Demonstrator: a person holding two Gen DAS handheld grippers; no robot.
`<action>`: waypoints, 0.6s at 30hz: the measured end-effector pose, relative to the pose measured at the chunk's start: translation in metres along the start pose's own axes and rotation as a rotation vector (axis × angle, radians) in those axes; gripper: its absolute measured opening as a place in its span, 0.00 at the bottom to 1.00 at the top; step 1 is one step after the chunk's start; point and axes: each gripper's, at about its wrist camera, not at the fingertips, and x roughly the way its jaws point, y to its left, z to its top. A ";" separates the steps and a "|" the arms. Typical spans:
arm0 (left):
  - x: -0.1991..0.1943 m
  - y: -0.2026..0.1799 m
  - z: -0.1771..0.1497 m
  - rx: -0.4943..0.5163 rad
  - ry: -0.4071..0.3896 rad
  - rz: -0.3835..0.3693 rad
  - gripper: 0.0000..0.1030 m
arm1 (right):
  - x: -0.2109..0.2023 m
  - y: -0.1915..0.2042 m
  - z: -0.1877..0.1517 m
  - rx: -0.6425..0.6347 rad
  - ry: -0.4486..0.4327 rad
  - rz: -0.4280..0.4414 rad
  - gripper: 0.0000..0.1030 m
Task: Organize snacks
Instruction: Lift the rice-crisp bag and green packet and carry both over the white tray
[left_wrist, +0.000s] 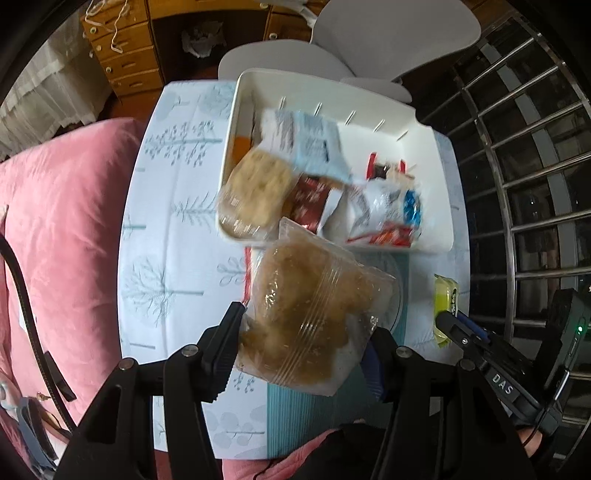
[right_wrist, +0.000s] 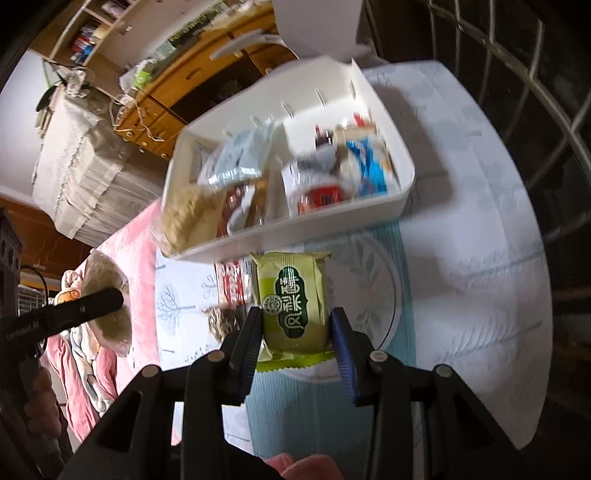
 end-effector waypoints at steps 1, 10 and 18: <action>-0.001 -0.005 0.003 0.002 -0.007 0.001 0.54 | -0.003 -0.002 0.004 -0.007 -0.012 0.007 0.36; -0.002 -0.045 0.037 0.027 -0.046 0.014 0.55 | -0.013 -0.020 0.037 -0.077 -0.108 0.021 0.36; 0.019 -0.066 0.070 0.040 -0.082 -0.041 0.55 | 0.006 -0.035 0.059 -0.123 -0.180 0.035 0.36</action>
